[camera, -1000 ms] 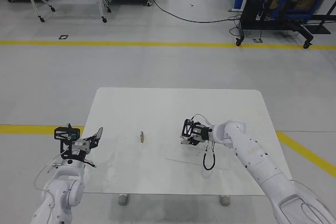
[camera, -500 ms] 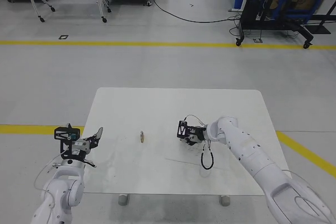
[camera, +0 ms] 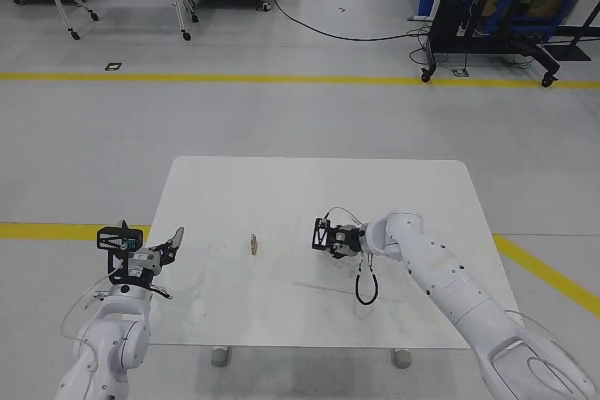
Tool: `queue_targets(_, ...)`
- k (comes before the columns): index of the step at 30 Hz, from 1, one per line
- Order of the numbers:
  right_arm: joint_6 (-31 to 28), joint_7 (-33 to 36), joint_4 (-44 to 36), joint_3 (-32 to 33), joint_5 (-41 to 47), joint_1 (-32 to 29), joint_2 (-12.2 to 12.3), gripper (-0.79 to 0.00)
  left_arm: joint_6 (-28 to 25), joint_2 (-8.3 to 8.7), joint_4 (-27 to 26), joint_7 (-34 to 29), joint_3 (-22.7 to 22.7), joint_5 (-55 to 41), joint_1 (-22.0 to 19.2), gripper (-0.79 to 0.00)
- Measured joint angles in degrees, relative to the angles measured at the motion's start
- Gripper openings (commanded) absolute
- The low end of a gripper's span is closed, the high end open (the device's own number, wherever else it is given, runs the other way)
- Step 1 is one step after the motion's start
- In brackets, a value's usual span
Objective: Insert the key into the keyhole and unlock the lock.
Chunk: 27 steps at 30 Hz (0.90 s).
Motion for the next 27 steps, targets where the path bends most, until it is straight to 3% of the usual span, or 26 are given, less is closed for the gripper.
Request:
queue_targets(19, 0.3, -1.9, -1.0, 1.1, 0.9, -1.1, 0.4, -0.785, 0.0, 0.00, 0.0, 0.0, 0.0, 0.0, 0.0, 0.000)
queue_targets(22, 0.2, -5.6, -1.6, 2.2, 1.5, -1.9, 0.8, -0.785, 0.0, 0.00, 0.0, 0.0, 0.0, 0.0, 0.0, 0.000)
queue_targets(27, -4.8, -16.9, -1.0, 3.8, -1.0, -2.3, 2.1, -0.785, 0.0, 0.00, 0.0, 0.0, 0.0, 0.0, 0.0, 0.000)
